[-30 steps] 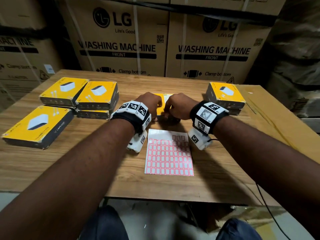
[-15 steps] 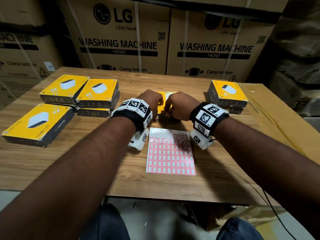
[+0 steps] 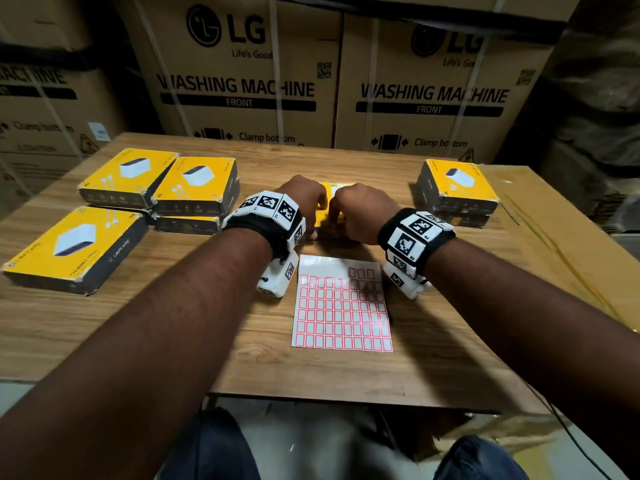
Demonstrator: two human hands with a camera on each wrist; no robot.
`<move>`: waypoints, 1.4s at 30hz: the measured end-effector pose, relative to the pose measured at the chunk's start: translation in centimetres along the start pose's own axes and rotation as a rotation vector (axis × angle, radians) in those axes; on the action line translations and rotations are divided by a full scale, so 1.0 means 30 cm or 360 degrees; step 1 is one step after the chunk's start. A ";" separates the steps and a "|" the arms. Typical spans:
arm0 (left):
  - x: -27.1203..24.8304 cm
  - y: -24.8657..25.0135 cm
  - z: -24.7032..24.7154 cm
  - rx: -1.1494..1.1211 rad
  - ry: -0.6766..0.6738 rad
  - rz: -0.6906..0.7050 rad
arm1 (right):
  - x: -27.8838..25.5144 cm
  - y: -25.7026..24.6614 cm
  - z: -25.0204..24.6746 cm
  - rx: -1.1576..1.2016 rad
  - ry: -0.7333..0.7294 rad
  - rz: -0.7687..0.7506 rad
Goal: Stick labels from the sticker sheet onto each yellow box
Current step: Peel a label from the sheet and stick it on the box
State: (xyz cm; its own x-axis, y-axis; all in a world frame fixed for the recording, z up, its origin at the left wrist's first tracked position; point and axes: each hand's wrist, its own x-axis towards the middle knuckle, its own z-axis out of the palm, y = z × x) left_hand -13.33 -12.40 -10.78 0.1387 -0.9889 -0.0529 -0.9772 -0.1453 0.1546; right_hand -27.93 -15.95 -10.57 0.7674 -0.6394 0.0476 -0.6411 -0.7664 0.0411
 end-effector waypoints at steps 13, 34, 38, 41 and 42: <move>0.005 0.012 -0.015 0.0046 -0.0045 0.0008 | 0.008 0.029 0.033 0.0123 0.0155 -0.0006; 0.012 0.009 -0.008 0.0048 -0.0057 -0.0009 | 0.037 0.094 0.039 0.0357 0.0123 0.0057; 0.018 0.010 -0.008 0.0055 -0.0070 0.0000 | 0.078 0.123 0.048 0.0733 -0.0038 0.0258; 0.028 0.016 -0.009 0.0084 -0.0081 -0.0002 | 0.112 0.136 0.032 0.0951 -0.0340 0.0356; 0.033 0.017 -0.008 0.0080 -0.0093 -0.0010 | 0.126 0.141 0.020 0.0982 -0.0431 0.0383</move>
State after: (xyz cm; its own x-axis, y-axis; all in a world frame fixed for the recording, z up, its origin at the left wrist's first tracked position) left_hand -13.64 -13.45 -10.51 0.1364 -0.9843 -0.1117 -0.9834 -0.1482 0.1047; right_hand -27.73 -21.63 -10.81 0.6321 -0.7270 -0.2682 -0.7318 -0.4462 -0.5151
